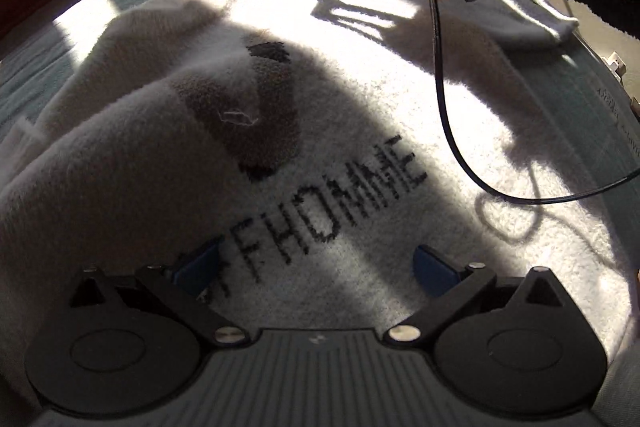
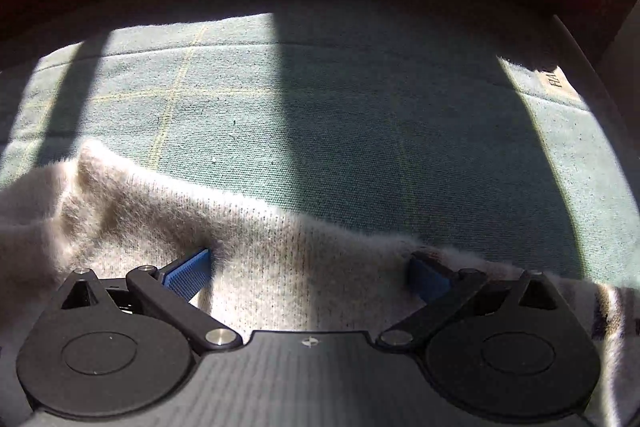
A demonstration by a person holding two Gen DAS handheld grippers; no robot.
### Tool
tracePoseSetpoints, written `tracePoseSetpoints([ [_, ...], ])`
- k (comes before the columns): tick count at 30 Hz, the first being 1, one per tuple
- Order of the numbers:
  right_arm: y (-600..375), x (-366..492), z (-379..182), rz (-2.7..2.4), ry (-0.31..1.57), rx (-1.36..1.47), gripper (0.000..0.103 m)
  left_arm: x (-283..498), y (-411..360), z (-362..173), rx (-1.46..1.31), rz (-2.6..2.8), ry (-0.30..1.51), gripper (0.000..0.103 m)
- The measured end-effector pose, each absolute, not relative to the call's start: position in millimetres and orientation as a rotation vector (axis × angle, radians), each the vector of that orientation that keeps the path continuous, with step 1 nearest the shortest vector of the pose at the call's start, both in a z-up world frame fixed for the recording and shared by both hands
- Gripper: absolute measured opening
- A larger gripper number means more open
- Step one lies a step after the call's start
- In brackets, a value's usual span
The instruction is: Fold clothes
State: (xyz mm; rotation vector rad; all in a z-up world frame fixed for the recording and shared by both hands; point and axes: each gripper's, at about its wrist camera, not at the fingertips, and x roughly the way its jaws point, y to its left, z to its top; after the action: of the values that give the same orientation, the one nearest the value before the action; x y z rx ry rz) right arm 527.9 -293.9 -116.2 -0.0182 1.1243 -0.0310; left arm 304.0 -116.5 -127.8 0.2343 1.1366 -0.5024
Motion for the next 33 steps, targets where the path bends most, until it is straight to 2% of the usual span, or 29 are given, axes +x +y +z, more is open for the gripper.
tracePoseSetpoints([
  [8,-287,510,-93,0.008,1.143,-0.026,0.103,298,-108,-122,0.243,-0.532,1.109,0.102],
  [13,-275,463,-71,0.111,1.117,-0.032,0.103,285,-91,-107,0.259,-0.503,1.061,0.102],
  [19,-260,408,-59,0.234,1.081,-0.051,0.103,285,-67,-114,0.368,-0.396,1.04,0.102],
  [22,-251,387,-57,0.303,1.071,-0.054,0.103,288,-42,-130,0.244,-0.376,1.164,0.102],
  [24,-244,375,-58,0.342,1.074,-0.067,0.103,284,-28,-128,0.171,-0.364,1.165,0.102],
  [33,-201,329,-69,0.565,1.144,-0.145,0.103,262,-11,-118,0.2,-0.334,1.309,0.101],
])
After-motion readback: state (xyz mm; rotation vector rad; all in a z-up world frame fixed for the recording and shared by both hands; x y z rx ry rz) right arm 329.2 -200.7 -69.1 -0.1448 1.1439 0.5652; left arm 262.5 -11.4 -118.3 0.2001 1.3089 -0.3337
